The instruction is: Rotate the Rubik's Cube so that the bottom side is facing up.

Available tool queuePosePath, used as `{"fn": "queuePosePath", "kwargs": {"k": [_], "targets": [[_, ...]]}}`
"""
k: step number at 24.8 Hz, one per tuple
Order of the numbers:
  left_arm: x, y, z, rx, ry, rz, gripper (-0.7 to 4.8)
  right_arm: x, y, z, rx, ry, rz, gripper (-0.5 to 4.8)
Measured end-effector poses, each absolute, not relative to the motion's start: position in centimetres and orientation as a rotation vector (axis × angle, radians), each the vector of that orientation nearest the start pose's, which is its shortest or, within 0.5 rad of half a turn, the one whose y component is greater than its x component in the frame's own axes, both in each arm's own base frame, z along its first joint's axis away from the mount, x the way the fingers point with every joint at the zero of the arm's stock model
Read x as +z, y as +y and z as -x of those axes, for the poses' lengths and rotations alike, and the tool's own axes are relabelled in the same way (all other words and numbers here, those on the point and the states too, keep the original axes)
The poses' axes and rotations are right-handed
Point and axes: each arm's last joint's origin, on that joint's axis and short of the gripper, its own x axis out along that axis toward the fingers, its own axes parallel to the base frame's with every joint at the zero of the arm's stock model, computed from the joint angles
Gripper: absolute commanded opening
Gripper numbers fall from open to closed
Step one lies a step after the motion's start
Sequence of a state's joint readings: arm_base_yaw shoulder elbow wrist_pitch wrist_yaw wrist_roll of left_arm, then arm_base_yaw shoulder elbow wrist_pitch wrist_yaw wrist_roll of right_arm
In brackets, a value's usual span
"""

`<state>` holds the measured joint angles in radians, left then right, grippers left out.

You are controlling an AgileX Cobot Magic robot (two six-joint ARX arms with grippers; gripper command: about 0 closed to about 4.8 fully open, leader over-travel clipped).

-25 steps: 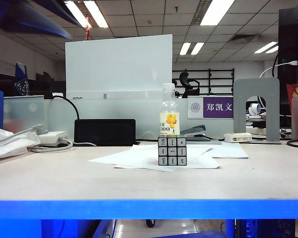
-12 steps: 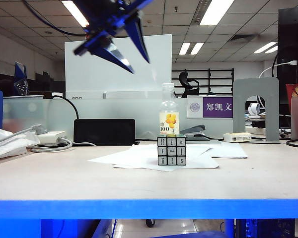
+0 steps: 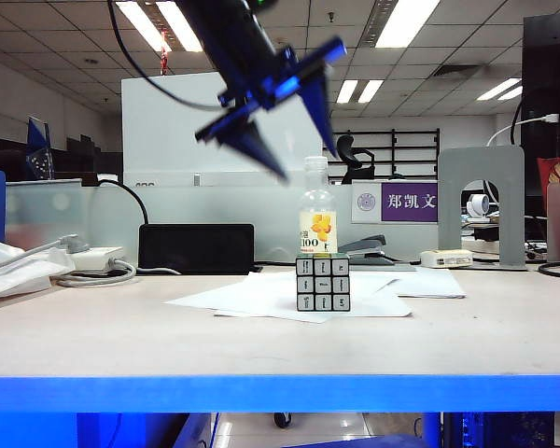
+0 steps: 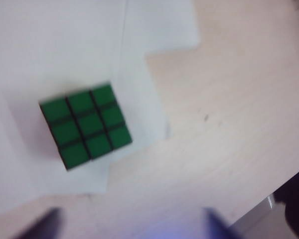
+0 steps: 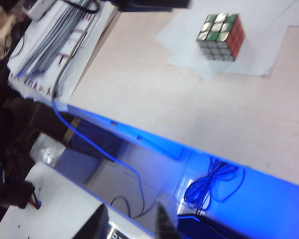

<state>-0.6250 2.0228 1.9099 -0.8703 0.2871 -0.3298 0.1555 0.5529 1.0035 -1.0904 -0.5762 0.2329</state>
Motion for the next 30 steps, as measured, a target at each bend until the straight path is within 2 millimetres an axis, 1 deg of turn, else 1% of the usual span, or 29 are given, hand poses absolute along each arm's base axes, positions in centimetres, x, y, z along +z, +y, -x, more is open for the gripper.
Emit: {"fn": "queuePosePath", "kwargs": {"k": [4,6,7,11,13,15,17,19,21,24,30], "targets": [[27.1,-27.0,-35.0,-0.635,1.222,0.079,4.79,33.9,2.6,-6.3,0.622,0.757,-0.352,1.28],[26.8,-27.2,-34.9,-0.638,1.236,0.075,4.79,33.5,2.6,-6.4,0.621,0.771,-0.354,1.27],[27.0,-27.4,-35.0,-0.653,1.213,0.082,4.79,33.1,2.6,-6.5,0.619,0.788,-0.355,1.27],[28.1,-27.7,-35.7,-0.679,1.116,0.105,4.79,32.4,2.7,-6.6,0.626,0.821,-0.351,1.28],[29.4,-28.1,-36.3,-0.69,1.065,0.115,4.79,32.4,2.8,-6.6,0.642,0.828,-0.342,1.28],[29.9,-28.5,-36.8,-0.695,1.055,0.115,4.79,32.4,2.9,-6.6,0.653,0.83,-0.338,1.28],[29.9,-28.8,-37.3,-0.689,1.081,0.102,4.79,32.3,3.0,-6.5,0.661,0.831,-0.333,1.28],[29.4,-29.3,-38.0,-0.659,1.107,0.073,4.79,32.4,3.0,-6.5,0.672,0.832,-0.329,1.28],[28.4,-29.5,-38.4,-0.609,1.159,0.036,4.79,32.4,3.0,-6.5,0.67,0.832,-0.329,1.28],[27.2,-29.3,-38.7,-0.546,1.238,-0.019,4.79,32.3,3.0,-6.5,0.67,0.836,-0.329,1.28],[26.7,-28.7,-39.1,-0.504,1.277,-0.041,4.79,32.3,3.0,-6.2,0.67,0.837,-0.329,1.28]]}}
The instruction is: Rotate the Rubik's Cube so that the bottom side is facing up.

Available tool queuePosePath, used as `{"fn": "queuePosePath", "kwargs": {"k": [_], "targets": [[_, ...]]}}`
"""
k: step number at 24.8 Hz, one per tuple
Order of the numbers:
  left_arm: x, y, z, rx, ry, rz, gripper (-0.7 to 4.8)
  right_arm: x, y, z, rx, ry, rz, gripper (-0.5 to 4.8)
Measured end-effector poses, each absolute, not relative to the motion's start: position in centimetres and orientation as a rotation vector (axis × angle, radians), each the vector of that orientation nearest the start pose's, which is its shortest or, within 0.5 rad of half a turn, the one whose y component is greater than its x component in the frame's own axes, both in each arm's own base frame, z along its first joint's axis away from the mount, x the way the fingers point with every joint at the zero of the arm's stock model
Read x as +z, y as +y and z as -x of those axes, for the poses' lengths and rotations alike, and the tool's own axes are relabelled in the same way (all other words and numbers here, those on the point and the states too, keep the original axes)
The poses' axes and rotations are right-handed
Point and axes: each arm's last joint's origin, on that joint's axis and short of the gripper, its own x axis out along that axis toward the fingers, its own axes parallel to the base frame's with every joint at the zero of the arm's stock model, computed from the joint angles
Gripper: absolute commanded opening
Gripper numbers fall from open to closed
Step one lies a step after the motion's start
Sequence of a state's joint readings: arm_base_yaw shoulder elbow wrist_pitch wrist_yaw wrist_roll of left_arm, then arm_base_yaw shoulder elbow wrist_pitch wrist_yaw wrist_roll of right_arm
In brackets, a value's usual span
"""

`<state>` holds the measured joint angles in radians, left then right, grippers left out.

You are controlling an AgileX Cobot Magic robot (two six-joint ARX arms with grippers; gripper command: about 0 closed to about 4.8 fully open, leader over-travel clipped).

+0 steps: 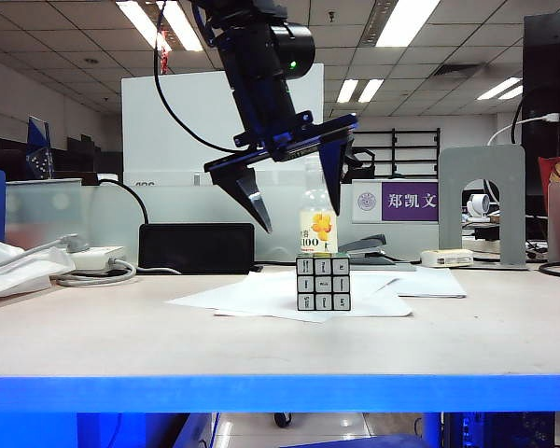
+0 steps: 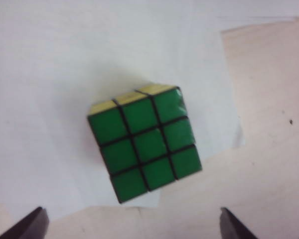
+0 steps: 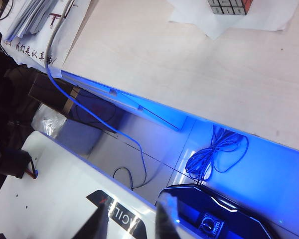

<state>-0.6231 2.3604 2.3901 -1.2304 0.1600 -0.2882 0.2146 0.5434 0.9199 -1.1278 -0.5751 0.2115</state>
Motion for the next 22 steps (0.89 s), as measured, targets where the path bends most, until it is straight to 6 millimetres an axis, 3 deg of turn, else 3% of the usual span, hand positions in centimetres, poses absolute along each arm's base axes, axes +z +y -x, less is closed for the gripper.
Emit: {"fn": "queuePosePath", "kwargs": {"k": [6,15,22], "targets": [[26.6,-29.2,-39.5,-0.514,1.239,-0.013,4.79,32.4,2.9,-5.7,0.674,0.813,-0.325,1.28],[23.5,-29.9,-40.2,-0.509,1.289,-0.043,4.79,32.4,2.8,-5.7,0.65,0.81,-0.315,1.28],[23.1,-30.4,-40.5,-0.538,1.249,-0.073,4.79,32.3,2.7,-5.8,0.623,0.808,-0.305,1.29]]}}
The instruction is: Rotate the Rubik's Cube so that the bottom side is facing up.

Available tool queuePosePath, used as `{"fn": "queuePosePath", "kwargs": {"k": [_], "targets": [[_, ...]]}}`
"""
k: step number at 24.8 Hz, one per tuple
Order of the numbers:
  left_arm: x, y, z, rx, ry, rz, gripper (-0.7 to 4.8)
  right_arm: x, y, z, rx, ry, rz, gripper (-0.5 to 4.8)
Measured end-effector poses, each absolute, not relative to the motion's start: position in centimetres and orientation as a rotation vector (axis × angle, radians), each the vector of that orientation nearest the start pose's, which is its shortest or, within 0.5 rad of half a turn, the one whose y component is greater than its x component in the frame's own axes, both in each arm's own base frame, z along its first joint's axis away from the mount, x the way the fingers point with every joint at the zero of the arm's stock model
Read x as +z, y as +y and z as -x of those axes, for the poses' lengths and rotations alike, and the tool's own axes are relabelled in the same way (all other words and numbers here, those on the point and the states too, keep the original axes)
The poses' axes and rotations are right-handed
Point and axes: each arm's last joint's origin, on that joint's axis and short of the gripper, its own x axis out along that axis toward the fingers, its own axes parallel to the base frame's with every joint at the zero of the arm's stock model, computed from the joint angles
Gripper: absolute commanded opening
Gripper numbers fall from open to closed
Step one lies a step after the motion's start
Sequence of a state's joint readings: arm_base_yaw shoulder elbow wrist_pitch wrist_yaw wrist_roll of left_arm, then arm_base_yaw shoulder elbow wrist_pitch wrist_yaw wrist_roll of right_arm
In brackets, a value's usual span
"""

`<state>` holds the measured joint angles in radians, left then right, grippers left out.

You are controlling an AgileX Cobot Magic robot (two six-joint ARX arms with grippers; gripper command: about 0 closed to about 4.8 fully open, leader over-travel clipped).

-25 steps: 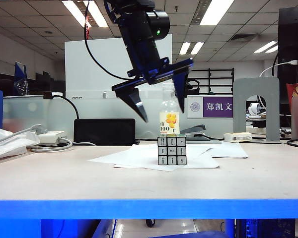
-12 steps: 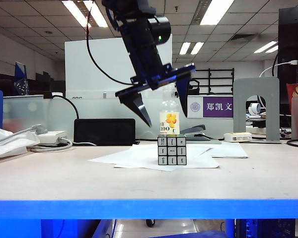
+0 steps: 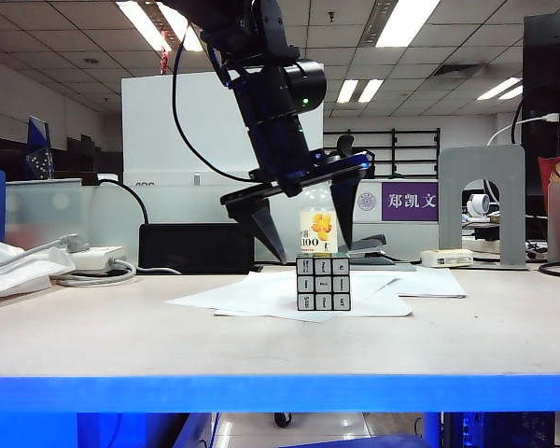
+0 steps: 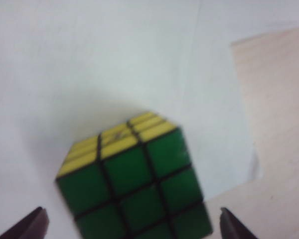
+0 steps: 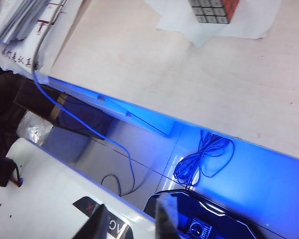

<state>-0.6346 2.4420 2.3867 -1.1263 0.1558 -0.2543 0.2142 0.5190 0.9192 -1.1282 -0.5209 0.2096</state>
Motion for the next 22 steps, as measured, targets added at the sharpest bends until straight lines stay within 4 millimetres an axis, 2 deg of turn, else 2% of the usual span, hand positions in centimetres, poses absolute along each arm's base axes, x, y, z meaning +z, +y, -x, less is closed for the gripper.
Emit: {"fn": "queuePosePath", "kwargs": {"k": [9,16,22], "targets": [[22.9,-31.1,-41.0,-0.581,1.19,-0.045,4.79,32.3,2.7,-5.9,0.595,0.805,-0.294,1.29],[20.3,-31.2,-41.2,-0.557,1.271,-0.083,4.79,32.3,2.6,-5.9,0.571,0.803,-0.285,1.29],[19.4,-31.2,-41.3,-0.552,1.292,-0.092,4.79,32.3,2.6,-5.9,0.568,0.803,-0.284,1.28]]}}
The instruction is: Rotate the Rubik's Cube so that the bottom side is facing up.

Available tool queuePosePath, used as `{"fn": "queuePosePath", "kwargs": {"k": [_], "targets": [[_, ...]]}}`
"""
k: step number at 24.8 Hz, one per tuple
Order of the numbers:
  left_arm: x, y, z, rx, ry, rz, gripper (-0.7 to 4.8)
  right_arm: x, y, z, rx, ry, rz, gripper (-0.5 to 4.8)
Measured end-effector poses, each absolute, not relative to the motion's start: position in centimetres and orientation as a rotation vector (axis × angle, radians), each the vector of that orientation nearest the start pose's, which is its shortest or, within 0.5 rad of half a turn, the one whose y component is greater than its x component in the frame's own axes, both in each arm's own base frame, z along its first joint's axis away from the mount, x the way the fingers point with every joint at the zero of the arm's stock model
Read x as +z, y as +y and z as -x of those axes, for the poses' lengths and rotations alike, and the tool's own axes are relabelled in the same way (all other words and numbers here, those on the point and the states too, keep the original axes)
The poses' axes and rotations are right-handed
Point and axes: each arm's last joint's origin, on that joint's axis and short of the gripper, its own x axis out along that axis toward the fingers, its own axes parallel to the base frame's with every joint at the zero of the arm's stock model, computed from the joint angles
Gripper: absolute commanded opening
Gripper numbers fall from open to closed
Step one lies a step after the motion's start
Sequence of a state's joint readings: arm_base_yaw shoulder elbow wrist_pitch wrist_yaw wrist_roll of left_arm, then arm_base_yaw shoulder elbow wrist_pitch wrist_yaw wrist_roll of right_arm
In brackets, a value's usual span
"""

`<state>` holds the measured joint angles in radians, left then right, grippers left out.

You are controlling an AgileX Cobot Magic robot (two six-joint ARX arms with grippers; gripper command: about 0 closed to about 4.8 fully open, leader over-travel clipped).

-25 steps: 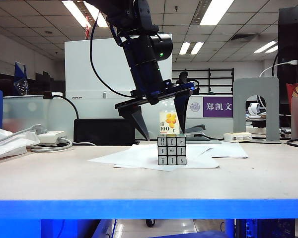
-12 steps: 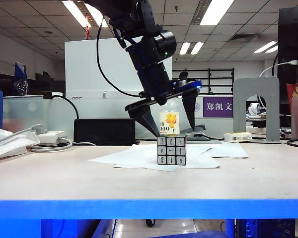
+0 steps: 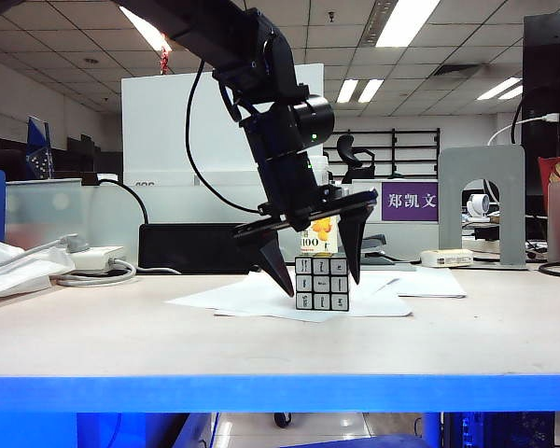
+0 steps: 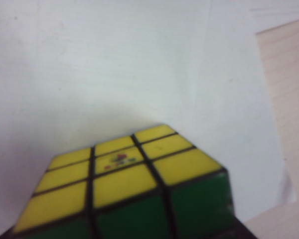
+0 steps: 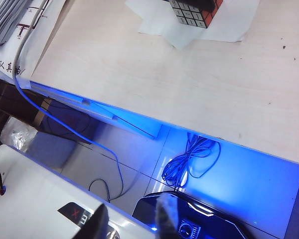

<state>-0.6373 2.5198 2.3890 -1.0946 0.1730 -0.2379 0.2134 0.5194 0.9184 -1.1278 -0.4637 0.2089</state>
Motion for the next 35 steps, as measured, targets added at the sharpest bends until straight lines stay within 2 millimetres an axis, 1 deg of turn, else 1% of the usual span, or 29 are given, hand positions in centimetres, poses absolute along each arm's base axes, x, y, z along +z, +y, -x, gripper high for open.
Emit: {"fn": "queuePosePath", "kwargs": {"k": [4,11,12,13,14,20,25,26,27,28,29,30,31,33,35], "targets": [[19.1,-31.3,-41.5,-0.563,1.279,-0.101,4.79,32.3,2.6,-5.9,0.568,0.803,-0.284,1.28],[19.4,-31.7,-42.2,-0.59,1.192,-0.082,4.79,32.3,2.6,-5.9,0.568,0.803,-0.284,1.28],[19.5,-31.8,-42.2,-0.592,1.184,-0.08,4.63,32.3,2.6,-5.9,0.568,0.803,-0.284,1.28],[19.5,-31.8,-42.3,-0.592,1.182,-0.079,4.39,32.3,2.6,-5.9,0.568,0.803,-0.284,1.28],[19.5,-31.8,-42.3,-0.593,1.182,-0.08,4.33,32.3,2.6,-5.9,0.568,0.803,-0.284,1.28],[18.9,-31.5,-42.4,-0.584,1.207,-0.084,4.33,32.2,2.6,-5.9,0.568,0.806,-0.284,1.28],[18.8,-31.4,-42.3,-0.581,1.226,-0.088,4.32,32.2,2.6,-5.9,0.567,0.811,-0.285,1.28],[18.8,-31.4,-42.3,-0.581,1.226,-0.088,4.22,32.2,2.6,-5.9,0.566,0.811,-0.285,1.28],[18.8,-31.4,-42.3,-0.581,1.226,-0.089,3.9,32.2,2.6,-5.9,0.566,0.811,-0.285,1.28],[18.8,-31.4,-42.3,-0.581,1.226,-0.088,3.39,32.2,2.6,-5.9,0.567,0.811,-0.285,1.28],[18.8,-31.4,-42.3,-0.581,1.226,-0.088,2.65,32.2,2.6,-5.9,0.567,0.811,-0.285,1.28],[18.8,-31.4,-42.3,-0.579,1.229,-0.09,2.12,32.2,2.6,-5.9,0.567,0.811,-0.285,1.28],[18.9,-31.3,-42.2,-0.576,1.23,-0.092,1.76,32.2,2.6,-5.9,0.566,0.811,-0.285,1.28],[19.0,-31.3,-42.3,-0.578,1.228,-0.089,1.54,32.2,2.6,-5.9,0.566,0.812,-0.285,1.28],[19.0,-31.2,-42.3,-0.583,1.232,-0.083,1.52,32.2,2.6,-5.8,0.568,0.812,-0.28,1.28]]}}
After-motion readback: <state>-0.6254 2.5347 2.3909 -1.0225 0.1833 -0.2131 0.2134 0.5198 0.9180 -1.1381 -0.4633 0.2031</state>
